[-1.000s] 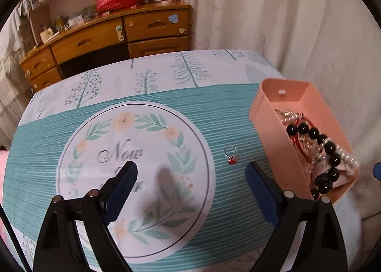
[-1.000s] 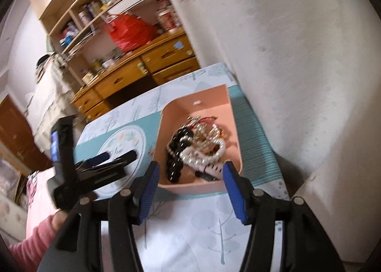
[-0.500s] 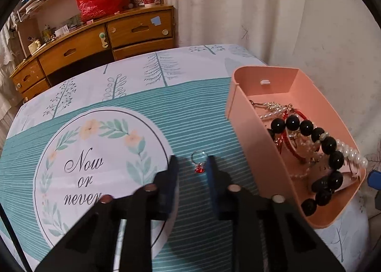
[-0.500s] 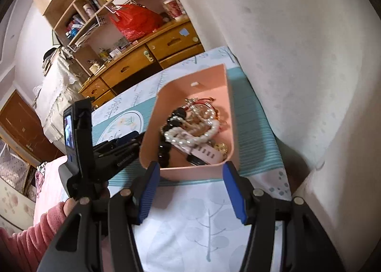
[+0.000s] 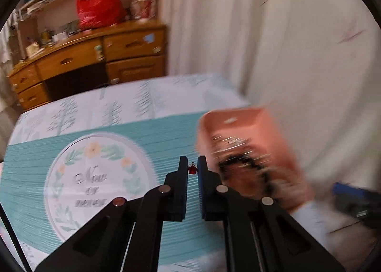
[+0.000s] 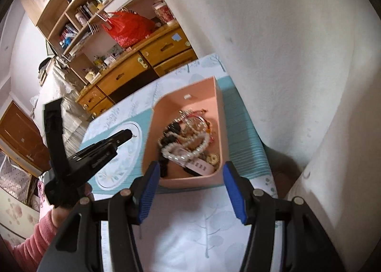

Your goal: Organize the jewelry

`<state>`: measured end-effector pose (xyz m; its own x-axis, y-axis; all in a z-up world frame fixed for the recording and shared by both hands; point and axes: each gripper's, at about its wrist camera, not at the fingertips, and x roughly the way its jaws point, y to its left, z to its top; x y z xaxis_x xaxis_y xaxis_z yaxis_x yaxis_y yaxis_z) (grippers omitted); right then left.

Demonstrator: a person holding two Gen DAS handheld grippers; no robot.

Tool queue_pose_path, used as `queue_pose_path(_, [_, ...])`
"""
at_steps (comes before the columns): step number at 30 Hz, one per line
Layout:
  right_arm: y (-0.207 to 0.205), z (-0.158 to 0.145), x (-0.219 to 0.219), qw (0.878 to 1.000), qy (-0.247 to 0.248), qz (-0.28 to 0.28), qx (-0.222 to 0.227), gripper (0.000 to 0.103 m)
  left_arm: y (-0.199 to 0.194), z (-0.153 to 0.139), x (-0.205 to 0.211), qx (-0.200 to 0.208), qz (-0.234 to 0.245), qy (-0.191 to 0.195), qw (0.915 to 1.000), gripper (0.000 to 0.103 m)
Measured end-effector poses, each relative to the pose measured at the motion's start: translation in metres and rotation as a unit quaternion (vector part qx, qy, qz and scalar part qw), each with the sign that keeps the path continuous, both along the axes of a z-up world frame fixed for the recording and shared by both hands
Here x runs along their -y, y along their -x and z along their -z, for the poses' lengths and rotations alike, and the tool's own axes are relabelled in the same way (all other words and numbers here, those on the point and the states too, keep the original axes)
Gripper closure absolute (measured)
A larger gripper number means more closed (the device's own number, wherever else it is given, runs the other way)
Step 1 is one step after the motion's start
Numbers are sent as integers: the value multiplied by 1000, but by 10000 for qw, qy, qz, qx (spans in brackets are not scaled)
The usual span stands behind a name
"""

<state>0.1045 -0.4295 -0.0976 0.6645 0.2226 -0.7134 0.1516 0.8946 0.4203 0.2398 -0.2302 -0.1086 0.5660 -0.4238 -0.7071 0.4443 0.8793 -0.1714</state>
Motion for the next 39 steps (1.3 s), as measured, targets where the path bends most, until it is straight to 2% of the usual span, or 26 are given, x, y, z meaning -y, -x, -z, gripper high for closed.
queue_pose_path(4, [6,-11,-7,9999,97,36,31,48,7,-17,9,-93,494,662,9965,95])
queue_pose_path(6, [10,-13,-14,9997,208,95,29,48,7,-15,19,-372,762,768,9934,74])
queue_pose_path(8, [11,-14,-19,9995,284,170,-11,48,8,-12,23,-521,652,568,9949,22])
queue_pose_path(9, [13,-14,-21,9993,302,211,-31,48,9,-12,21,-513,571,530,9956,16])
queue_pose_path(12, [24,-11,-29,9991,264,318,65,48,17,-12,-4,-521,283,525,9969,13])
queue_pose_path(14, [32,-7,-38,9985,391,389,-16,47,21,-8,-23,-727,-147,116,9972,11])
queue_pose_path(16, [37,-7,-50,9962,694,406,-341,41,29,0,-52,-1131,-826,-545,9886,11])
queue_pose_path(18, [47,-7,-66,9927,929,340,-691,29,43,6,-77,-1446,-1243,-876,9777,11])
queue_pose_path(19, [54,-5,-74,9922,914,247,-808,20,53,10,-91,-1597,-1418,-973,9721,11])
queue_pose_path(20, [61,-2,-82,9930,810,105,-852,16,67,15,-108,-1762,-1513,-972,9678,11])
queue_pose_path(21, [72,0,-95,9937,666,-111,-899,15,76,19,-118,-1912,-1555,-975,9642,11])
queue_pose_path(22, [78,2,-106,9921,668,-217,-1037,12,89,21,-131,-2185,-1597,-1039,9571,11])
queue_pose_path(25, [95,0,-138,9851,587,-334,-1582,7,120,11,-156,-2528,-1481,-1024,9506,11])
queue_pose_path(28, [106,-12,-161,9820,280,-471,-1805,5,152,-20,-168,-2360,-1373,-1297,9532,11])
queue_pose_path(30, [107,-26,-173,9807,269,-608,-1838,5,165,-42,-173,-2186,-1316,-1382,9570,11])
queue_pose_path(31, [106,-36,-176,9813,283,-657,-1786,5,170,-53,-174,-2087,-1296,-1376,9595,9])
queue_pose_path(33, [105,-55,-182,9831,298,-741,-1645,5,179,-81,-181,-1827,-1317,-1291,9657,1])
queue_pose_path(36, [103,-90,-187,9835,241,-953,-1520,5,187,-114,-191,-1517,-1498,-1086,9710,0])
queue_pose_path(39, [106,-117,-193,9844,442,-968,-1399,5,194,-144,-200,-1279,-1551,-953,9749,0])
